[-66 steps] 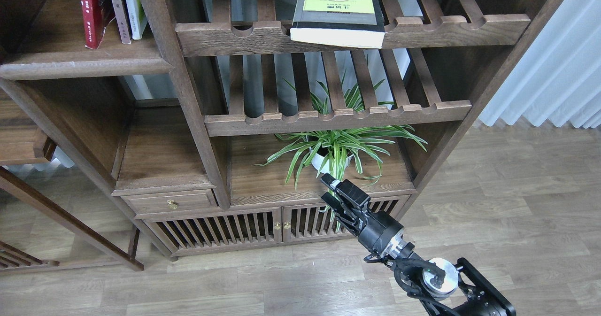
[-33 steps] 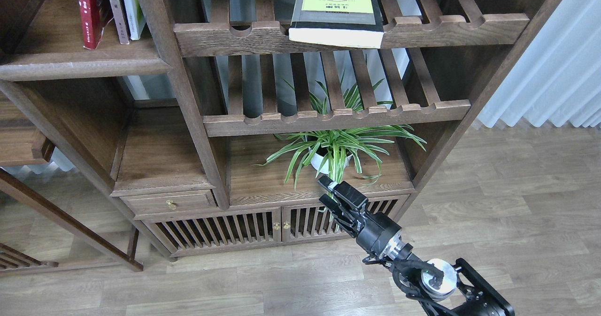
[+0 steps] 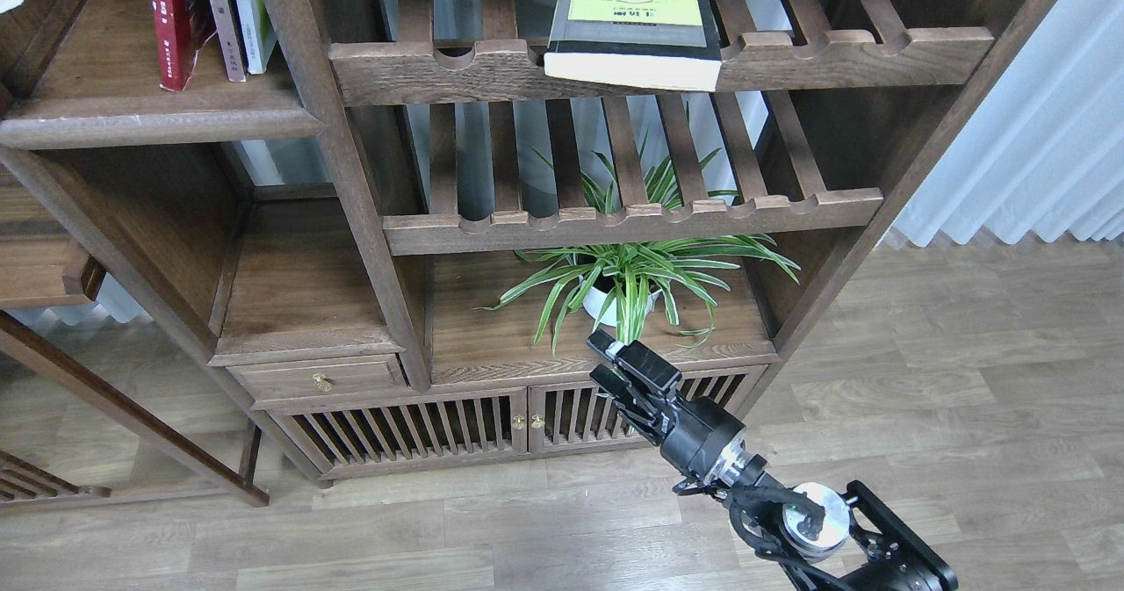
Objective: Organize books on shelf
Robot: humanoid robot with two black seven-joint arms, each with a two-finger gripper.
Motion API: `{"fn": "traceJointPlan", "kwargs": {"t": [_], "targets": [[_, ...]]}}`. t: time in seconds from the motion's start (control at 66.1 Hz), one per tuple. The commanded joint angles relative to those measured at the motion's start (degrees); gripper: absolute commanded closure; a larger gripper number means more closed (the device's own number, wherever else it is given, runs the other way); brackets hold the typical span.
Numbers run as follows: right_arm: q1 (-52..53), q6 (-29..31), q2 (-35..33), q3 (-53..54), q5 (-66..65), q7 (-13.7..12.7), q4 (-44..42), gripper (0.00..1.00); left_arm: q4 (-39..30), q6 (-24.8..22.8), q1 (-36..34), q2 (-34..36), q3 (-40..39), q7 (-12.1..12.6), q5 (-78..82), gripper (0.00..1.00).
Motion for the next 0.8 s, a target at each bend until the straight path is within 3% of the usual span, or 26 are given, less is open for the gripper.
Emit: {"fn": "traceJointPlan", "kwargs": {"t": [0.0,0.56,0.786], "targets": [[0.0,0.1,0.0,-0.69,0.03,0.0,0.0,0.19,0.02,0.0,-0.12,-0.35,0.07,0.02,0.0,0.92],[0.08,0.36,0.0,-1.04,0.03,-0.01,0.18,0.19,3.97,0.0,-0.73,-2.54,-1.25,0.72,1.76,0.93],[0.17,0.45,0.0,-1.13,0.11,0.0,0.44,0.19,4.59,0.0,-1.17,-6.58,-1.87,0.64,2.99,0.93]]}}
